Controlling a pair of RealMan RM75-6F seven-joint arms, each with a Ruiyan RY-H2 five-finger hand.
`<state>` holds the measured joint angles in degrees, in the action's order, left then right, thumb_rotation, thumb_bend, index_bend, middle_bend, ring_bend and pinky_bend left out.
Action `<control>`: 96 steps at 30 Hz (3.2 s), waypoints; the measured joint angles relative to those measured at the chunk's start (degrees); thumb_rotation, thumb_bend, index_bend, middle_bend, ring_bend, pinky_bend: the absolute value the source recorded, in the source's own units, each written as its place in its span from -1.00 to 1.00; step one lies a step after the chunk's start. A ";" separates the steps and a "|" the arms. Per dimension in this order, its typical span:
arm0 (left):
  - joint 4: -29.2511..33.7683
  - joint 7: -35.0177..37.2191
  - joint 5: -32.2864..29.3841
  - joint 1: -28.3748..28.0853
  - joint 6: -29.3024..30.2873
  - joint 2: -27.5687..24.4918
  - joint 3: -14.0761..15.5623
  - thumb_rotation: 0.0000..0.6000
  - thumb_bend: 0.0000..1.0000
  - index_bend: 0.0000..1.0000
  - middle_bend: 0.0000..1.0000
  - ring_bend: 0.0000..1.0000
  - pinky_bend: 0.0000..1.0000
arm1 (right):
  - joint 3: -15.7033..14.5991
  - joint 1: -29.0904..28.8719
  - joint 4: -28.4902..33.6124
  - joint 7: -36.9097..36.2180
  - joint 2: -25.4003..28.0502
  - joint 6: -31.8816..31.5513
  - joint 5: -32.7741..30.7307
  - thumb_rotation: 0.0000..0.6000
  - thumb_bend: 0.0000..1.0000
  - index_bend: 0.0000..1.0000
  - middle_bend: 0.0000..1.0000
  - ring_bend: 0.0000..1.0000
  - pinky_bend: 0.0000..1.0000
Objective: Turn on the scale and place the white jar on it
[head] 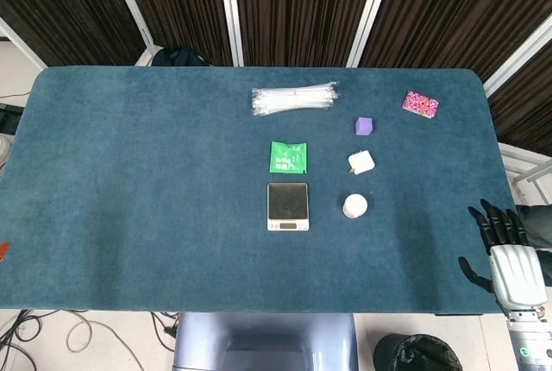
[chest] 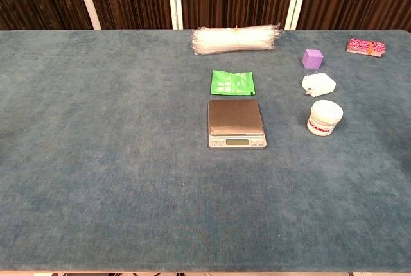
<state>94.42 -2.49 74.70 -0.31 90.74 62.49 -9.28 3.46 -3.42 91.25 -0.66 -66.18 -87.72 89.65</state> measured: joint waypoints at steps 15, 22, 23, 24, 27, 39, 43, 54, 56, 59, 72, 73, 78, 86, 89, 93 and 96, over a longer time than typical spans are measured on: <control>0.16 0.46 0.11 -0.02 -0.36 -0.20 0.10 1.00 -0.76 -1.00 -1.00 -1.00 -1.00 | -0.31 -7.53 2.61 -5.73 4.83 10.44 3.53 1.00 -0.11 -0.83 -0.19 0.00 -0.06; 0.07 0.51 -0.23 0.04 -0.41 -0.20 -0.01 1.00 -0.77 -1.00 -1.00 -1.00 -1.00 | 1.66 -14.65 5.72 -3.07 4.84 18.94 3.00 1.00 0.57 -0.83 0.44 0.56 0.48; 0.04 0.52 -0.28 0.03 -0.46 -0.20 -0.02 1.00 -0.77 -1.00 -1.00 -1.00 -1.00 | 1.97 -15.83 6.15 -2.14 4.48 20.40 2.82 1.00 0.65 -0.83 0.48 0.59 0.49; 0.01 0.53 -0.31 0.01 -0.51 -0.19 -0.03 1.00 -0.77 -1.00 -1.00 -1.00 -1.00 | 2.19 -16.72 6.46 -1.45 4.17 21.54 2.67 1.00 0.75 -0.83 0.54 0.64 0.50; -0.07 0.53 -0.37 -0.06 -0.64 -0.16 -0.06 1.00 -0.76 -1.00 -1.00 -1.00 -1.00 | 2.85 -19.68 7.25 0.97 2.92 25.60 2.01 1.00 0.90 -0.83 0.60 0.69 0.53; -0.37 0.39 -1.04 -0.24 -1.26 0.01 -0.19 1.00 -0.76 -1.00 -1.00 -1.00 -1.00 | 4.79 -31.64 6.80 11.26 -6.43 41.57 -3.47 1.00 1.00 -0.85 0.60 0.69 0.67; -0.51 0.03 -0.96 -0.42 -1.44 0.18 -0.13 1.00 -0.76 -1.00 -1.00 -1.00 -1.00 | 5.17 -34.01 4.47 13.81 -9.61 43.50 -5.19 1.00 1.00 -0.86 0.60 0.69 0.70; -0.85 0.28 -1.53 -0.41 -1.42 0.15 -0.47 1.00 -0.76 -1.00 -1.00 -1.00 -1.00 | 3.79 -37.56 1.73 16.80 -14.04 47.51 -8.69 1.00 1.00 -0.86 0.60 0.69 0.80; -0.86 0.13 -1.52 -0.38 -1.27 0.19 -0.50 1.00 -0.76 -1.00 -1.00 -1.00 -1.00 | 3.35 -37.97 1.41 17.28 -14.67 47.82 -9.16 1.00 1.00 -0.86 0.60 0.69 0.81; -0.87 -0.08 -1.53 -0.40 -1.25 0.29 -0.50 1.00 -0.76 -1.00 -1.00 -1.00 -1.00 | 3.11 -38.39 0.91 17.78 -15.51 47.89 -9.79 1.00 1.00 -0.86 0.60 0.69 0.83; -0.84 -0.72 -1.64 -0.48 -1.24 0.52 -0.48 1.00 -0.76 -1.00 -1.00 -1.00 -1.00 | 3.31 -40.76 -0.06 22.01 -18.87 47.70 -13.74 1.00 1.00 -0.86 0.60 0.69 0.91; -0.84 -0.70 -1.67 -0.46 -1.22 0.51 -0.49 1.00 -0.76 -1.00 -1.00 -1.00 -1.00 | 3.32 -40.95 -0.14 22.45 -19.12 47.72 -14.11 1.00 1.00 -0.86 0.60 0.69 0.91; -0.89 -0.69 -1.80 -0.47 -1.29 0.49 -0.55 1.00 -0.76 -1.00 -1.00 -1.00 -1.00 | 3.41 -42.07 -0.96 25.06 -20.64 47.78 -16.69 1.00 1.00 -0.86 0.60 0.69 0.94; -1.01 -0.74 -1.87 -0.55 -1.39 0.56 -0.58 1.00 -0.76 -1.00 -1.00 -1.00 -1.00 | 3.38 -44.03 -2.50 28.57 -22.59 48.15 -21.21 1.00 1.00 -0.86 0.60 0.69 0.98; -1.03 -0.67 -1.91 -0.53 -1.37 0.54 -0.63 1.00 -0.77 -1.00 -1.00 -1.00 -1.00 | 3.08 -44.64 -2.99 29.54 -23.15 48.32 -22.63 1.00 1.00 -0.86 0.60 0.69 0.99; -1.07 -0.53 -2.02 -0.50 -1.36 0.50 -0.69 1.00 -0.76 -1.00 -1.00 -1.00 -1.00 | 2.59 -45.27 -3.42 30.46 -23.73 48.34 -23.95 1.00 1.00 -0.86 0.60 0.69 1.00; -1.10 -0.41 -2.09 -0.50 -1.43 0.45 -0.72 1.00 -0.76 -1.00 -1.00 -1.00 -1.00 | 2.22 -45.51 -3.51 30.74 -24.00 48.02 -24.45 1.00 1.00 -0.86 0.60 0.69 1.00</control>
<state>93.33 -2.90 72.61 -0.81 89.31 62.94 -10.00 5.68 -48.93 87.74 30.09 -90.18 -39.70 65.20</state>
